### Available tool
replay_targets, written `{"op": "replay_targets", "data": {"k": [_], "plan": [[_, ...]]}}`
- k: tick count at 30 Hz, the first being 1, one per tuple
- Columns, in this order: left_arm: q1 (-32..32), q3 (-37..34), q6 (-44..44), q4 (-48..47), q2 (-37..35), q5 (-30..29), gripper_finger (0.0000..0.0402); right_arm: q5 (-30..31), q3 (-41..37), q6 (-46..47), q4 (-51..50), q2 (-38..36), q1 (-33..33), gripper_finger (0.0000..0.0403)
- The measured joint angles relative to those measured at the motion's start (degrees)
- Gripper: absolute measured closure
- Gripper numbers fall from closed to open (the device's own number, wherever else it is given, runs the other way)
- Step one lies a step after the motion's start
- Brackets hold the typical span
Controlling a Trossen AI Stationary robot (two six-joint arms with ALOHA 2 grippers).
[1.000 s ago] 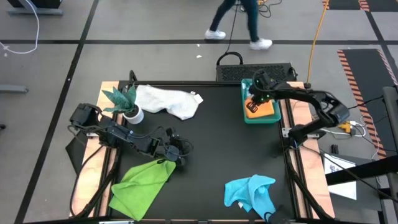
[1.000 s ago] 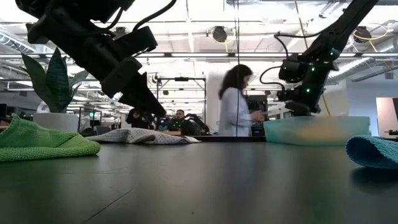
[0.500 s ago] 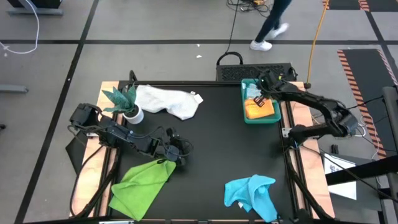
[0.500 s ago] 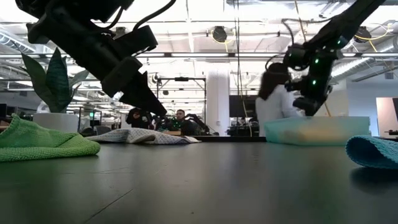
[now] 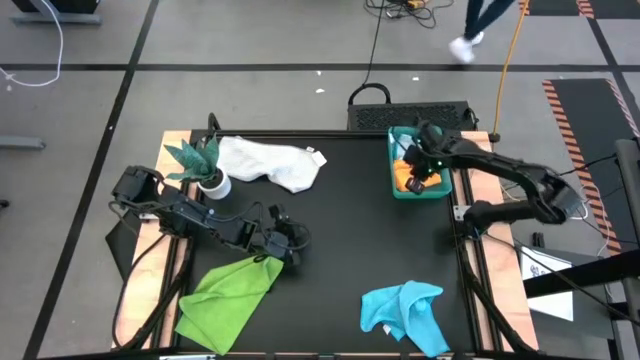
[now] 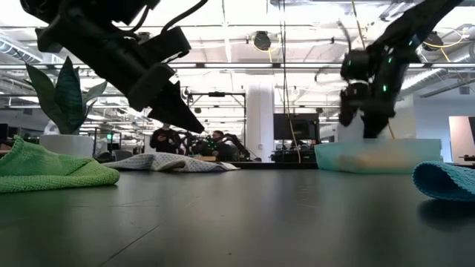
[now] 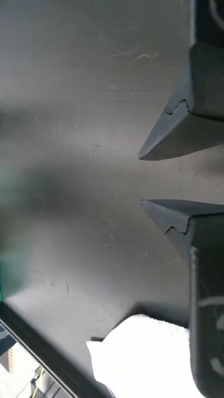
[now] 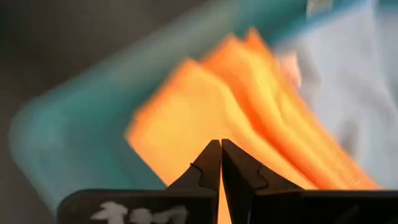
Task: Fold microfiber towels
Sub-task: Put the orange microfiber cloth into the green bin
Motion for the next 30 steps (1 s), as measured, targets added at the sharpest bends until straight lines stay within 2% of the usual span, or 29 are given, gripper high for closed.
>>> {"op": "replay_targets", "data": {"k": [2, 7, 10, 14, 19, 23, 25, 27, 30], "plan": [[-0.03, 0.0, 0.09, 0.0, 0.0, 0.02, 0.0286, 1.09, -0.06, -0.91, 0.46, 4.26, -1.3, 0.0399], [0.02, 0.0, 1.79, 1.28, 0.0, 0.1, 0.0286, 13.73, -0.17, 4.55, 8.36, 10.17, -3.73, 0.0399], [0.02, 0.0, 4.19, 4.23, -0.19, 1.7, 0.0286, 14.41, 0.1, 6.3, 8.74, 9.4, -3.99, 0.0399], [0.46, 0.0, 7.97, 8.65, -2.3, 4.05, 0.0286, 14.63, 1.56, 12.51, 3.65, 4.07, -2.22, 0.0399], [2.87, 0.0, 10.6, 10.5, -7.21, 4.46, 0.0286, 14.6, 1.68, 20.54, -2.32, -5.14, 4.2, 0.0399], [4.28, 0.0, 10.63, 6.61, -10.77, 4.42, 0.0286, 14.64, 1.51, 28.43, -3.83, -10.2, 14.79, 0.0399], [4.41, 0.02, 10.46, 5.68, -10.84, 4.39, 0.0286, 16.39, 1.17, 32.21, -2.38, -10.7, 19.24, 0.0401], [4.37, 0.0, 10.31, 4.72, -10.69, 4.39, 0.0286, 21.13, 0.77, 34.21, -1.38, -9.65, 21.57, 0.0402], [4.42, 0.02, 10.08, 5.14, -9.51, 4.09, 0.0286, 25.48, -0.38, 33.79, -0.39, -6.54, 20.52, 0.0402]]}}
